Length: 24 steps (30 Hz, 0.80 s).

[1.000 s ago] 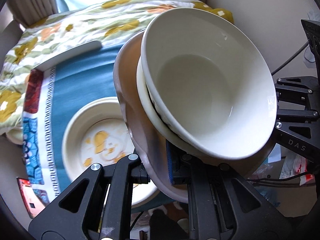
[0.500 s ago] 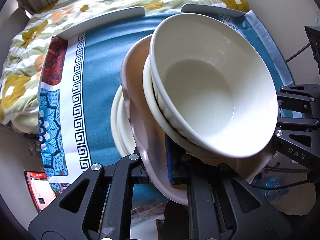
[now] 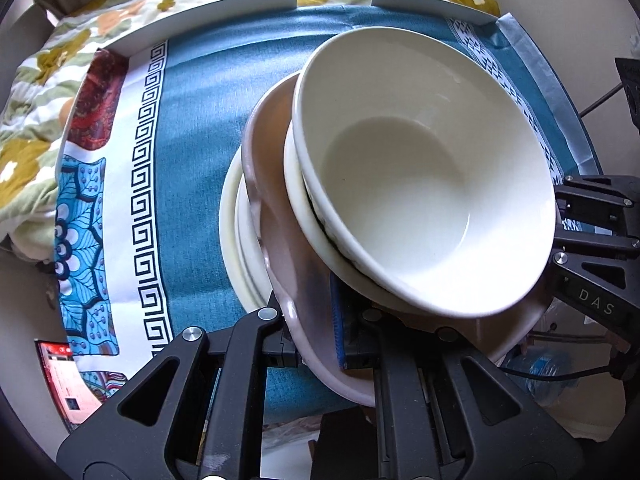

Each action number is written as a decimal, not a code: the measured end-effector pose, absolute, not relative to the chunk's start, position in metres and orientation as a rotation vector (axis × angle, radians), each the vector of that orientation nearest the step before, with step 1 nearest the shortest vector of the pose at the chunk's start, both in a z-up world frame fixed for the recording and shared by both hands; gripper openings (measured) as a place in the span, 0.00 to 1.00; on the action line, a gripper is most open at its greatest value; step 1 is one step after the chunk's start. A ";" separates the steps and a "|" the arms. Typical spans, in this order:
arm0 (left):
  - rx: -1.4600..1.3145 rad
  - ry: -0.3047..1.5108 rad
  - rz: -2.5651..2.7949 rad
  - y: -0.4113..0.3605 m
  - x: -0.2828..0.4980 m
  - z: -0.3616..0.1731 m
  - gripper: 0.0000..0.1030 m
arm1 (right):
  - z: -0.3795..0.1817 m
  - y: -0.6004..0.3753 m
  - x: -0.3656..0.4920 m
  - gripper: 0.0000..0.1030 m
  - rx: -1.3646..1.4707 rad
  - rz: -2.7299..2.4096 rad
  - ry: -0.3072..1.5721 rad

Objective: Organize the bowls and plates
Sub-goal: 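Lift the pink dish with bowls and lower it onto the plate stack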

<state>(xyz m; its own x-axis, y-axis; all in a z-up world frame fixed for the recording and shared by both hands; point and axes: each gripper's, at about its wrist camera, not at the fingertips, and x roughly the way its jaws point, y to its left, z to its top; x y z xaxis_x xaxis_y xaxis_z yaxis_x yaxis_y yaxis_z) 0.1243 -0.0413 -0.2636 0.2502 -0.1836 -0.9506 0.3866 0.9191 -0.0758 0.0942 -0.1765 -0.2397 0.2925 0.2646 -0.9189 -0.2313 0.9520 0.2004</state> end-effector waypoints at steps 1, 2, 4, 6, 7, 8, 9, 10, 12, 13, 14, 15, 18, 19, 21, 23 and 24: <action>0.182 1.257 -0.391 -0.041 0.125 -0.264 0.08 | -0.240 -0.176 0.093 0.12 0.029 0.330 1.230; 0.180 1.252 -0.387 -0.041 0.125 -0.264 0.08 | -0.240 -0.176 0.093 0.12 0.025 0.330 1.227; 0.184 1.235 -0.367 -0.041 0.124 -0.263 0.09 | -0.241 -0.176 0.092 0.12 0.025 0.324 1.222; 0.170 1.228 -0.346 -0.042 0.123 -0.263 0.09 | -0.241 -0.177 0.092 0.13 0.042 0.315 1.219; 0.169 1.226 -0.333 -0.043 0.122 -0.263 0.09 | -0.242 -0.179 0.092 0.13 0.055 0.312 1.219; 0.177 1.227 -0.324 -0.044 0.122 -0.263 0.09 | -0.243 -0.180 0.092 0.13 0.072 0.310 1.222; 0.189 1.231 -0.321 -0.045 0.122 -0.263 0.10 | -0.243 -0.181 0.092 0.13 0.082 0.309 1.228; 0.200 1.237 -0.323 -0.047 0.122 -0.263 0.11 | -0.243 -0.181 0.093 0.13 0.087 0.307 1.231; 0.194 1.251 -0.329 -0.045 0.123 -0.262 0.11 | -0.243 -0.180 0.093 0.13 0.086 0.304 1.234; 0.182 1.252 -0.328 -0.044 0.124 -0.261 0.11 | -0.242 -0.180 0.092 0.13 0.084 0.302 1.234; 0.173 1.250 -0.326 -0.042 0.124 -0.259 0.11 | -0.241 -0.180 0.092 0.13 0.085 0.299 1.233; 0.168 1.254 -0.328 -0.041 0.124 -0.258 0.11 | -0.240 -0.180 0.092 0.13 0.086 0.294 1.232; 0.182 1.245 -0.318 -0.041 0.121 -0.251 0.12 | -0.236 -0.183 0.090 0.14 0.094 0.277 1.226; 0.190 1.243 -0.316 -0.041 0.120 -0.249 0.13 | -0.234 -0.184 0.090 0.14 0.094 0.274 1.223; 0.201 1.237 -0.312 -0.041 0.118 -0.244 0.15 | -0.230 -0.184 0.088 0.15 0.095 0.266 1.218; 0.204 1.230 -0.315 -0.040 0.116 -0.238 0.16 | -0.227 -0.185 0.086 0.15 0.099 0.257 1.220; 0.202 1.231 -0.321 -0.039 0.115 -0.237 0.17 | -0.225 -0.186 0.085 0.15 0.104 0.250 1.220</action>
